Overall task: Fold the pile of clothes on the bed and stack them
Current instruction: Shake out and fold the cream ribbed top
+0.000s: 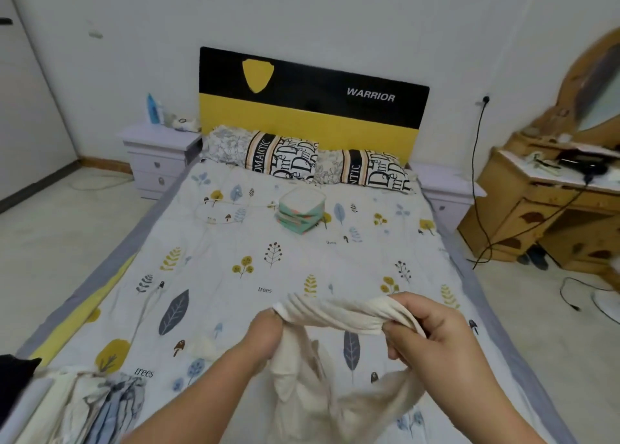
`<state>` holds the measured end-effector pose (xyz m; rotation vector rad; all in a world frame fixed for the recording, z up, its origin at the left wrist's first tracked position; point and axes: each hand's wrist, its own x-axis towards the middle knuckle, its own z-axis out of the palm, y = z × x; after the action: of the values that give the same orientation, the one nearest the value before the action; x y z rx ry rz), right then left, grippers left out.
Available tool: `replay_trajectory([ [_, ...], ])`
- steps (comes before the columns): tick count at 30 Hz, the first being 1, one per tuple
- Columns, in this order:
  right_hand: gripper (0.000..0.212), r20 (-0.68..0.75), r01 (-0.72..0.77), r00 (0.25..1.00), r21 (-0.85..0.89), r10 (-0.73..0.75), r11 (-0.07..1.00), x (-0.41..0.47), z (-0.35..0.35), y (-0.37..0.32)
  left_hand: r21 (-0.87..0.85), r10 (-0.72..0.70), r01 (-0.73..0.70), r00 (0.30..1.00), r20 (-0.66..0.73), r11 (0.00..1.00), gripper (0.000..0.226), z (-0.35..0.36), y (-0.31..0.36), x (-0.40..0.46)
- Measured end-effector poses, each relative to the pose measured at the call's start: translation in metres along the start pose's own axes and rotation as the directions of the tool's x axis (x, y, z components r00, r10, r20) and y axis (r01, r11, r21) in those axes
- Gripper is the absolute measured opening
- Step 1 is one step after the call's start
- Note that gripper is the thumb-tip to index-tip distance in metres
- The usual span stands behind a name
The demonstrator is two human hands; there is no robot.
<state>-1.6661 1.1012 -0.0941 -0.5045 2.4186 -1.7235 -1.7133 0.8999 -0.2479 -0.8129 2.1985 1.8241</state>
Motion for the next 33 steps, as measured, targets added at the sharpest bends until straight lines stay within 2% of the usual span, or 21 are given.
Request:
replay_trajectory([
  [2,0.042,-0.106,-0.017,0.994,-0.033,0.013,0.999,0.0,-0.013,0.008,-0.099,-0.026,0.026,1.0,0.002,0.995,0.034,-0.02,0.033,-0.012],
  [5,0.036,-0.206,-0.107,0.976,-0.163,0.072,0.981,0.005,-0.021,0.026,-0.194,0.042,-0.03,0.997,0.058,0.981,0.034,-0.044,0.092,-0.038],
  [8,0.031,-0.222,-0.18,0.966,-0.214,0.131,0.96,0.01,-0.014,0.034,-0.319,0.124,-0.08,0.985,0.122,0.944,0.027,-0.059,0.144,-0.076],
  [10,0.024,-0.216,-0.194,0.965,-0.219,0.147,0.956,0.012,-0.004,0.027,-0.427,0.157,-0.097,0.982,0.107,0.899,0.026,-0.066,0.168,-0.099],
  [12,0.018,-0.213,-0.166,0.967,-0.1,0.142,0.981,0.008,0.01,0.011,-0.518,0.182,-0.123,0.981,0.064,0.846,0.025,-0.07,0.183,-0.116],
  [14,0.032,-0.167,-0.075,0.982,0.074,0.087,0.994,-0.002,0.027,-0.01,-0.605,0.197,-0.138,0.98,0.032,0.784,0.023,-0.071,0.192,-0.129],
  [16,0.054,-0.036,0.046,0.999,0.2,-0.04,0.979,-0.014,0.046,-0.034,-0.676,0.21,-0.141,0.977,0.021,0.723,0.024,-0.072,0.197,-0.142],
  [18,0.076,0.035,0.14,0.989,0.115,-0.145,0.983,-0.018,0.064,-0.043,-0.744,0.222,-0.136,0.975,0.017,0.654,0.027,-0.073,0.201,-0.154],
  [19,0.068,0.019,0.168,0.985,0.051,-0.169,0.985,-0.016,0.069,-0.047,-0.77,0.23,-0.14,0.973,0.009,0.622,0.028,-0.074,0.202,-0.159],
  [20,0.048,-0.031,0.183,0.983,0.019,-0.182,0.983,-0.012,0.071,-0.051,-0.788,0.24,-0.151,0.971,-0.005,0.596,0.028,-0.076,0.202,-0.164],
  [21,0.026,-0.097,0.184,0.979,0.025,-0.181,0.983,-0.009,0.068,-0.056,-0.793,0.249,-0.17,0.968,-0.024,0.586,0.026,-0.078,0.202,-0.168],
  [22,0.015,-0.156,0.174,0.974,0.058,-0.163,0.983,-0.004,0.064,-0.059,-0.793,0.264,-0.193,0.964,-0.042,0.578,0.022,-0.082,0.201,-0.17],
  [25,0.018,-0.263,0.172,0.957,0.167,-0.125,0.971,0.004,0.043,-0.074,-0.776,0.296,-0.257,0.95,-0.095,0.577,0.017,-0.095,0.192,-0.175],
  [29,0.022,-0.302,0.173,0.949,0.262,-0.09,0.949,0.011,0.025,-0.102,-0.568,0.354,-0.345,0.93,-0.099,0.747,0.023,-0.103,0.177,-0.189],
  [30,0.025,-0.289,0.169,0.954,0.286,-0.083,0.943,0.013,0.022,-0.109,-0.511,0.388,-0.366,0.919,-0.068,0.777,0.033,-0.102,0.173,-0.193],
  [33,0.027,-0.256,0.191,0.959,0.279,-0.119,0.941,0.019,0.018,-0.129,-0.331,0.498,-0.461,0.866,0.033,0.823,0.089,-0.099,0.163,-0.207],
])
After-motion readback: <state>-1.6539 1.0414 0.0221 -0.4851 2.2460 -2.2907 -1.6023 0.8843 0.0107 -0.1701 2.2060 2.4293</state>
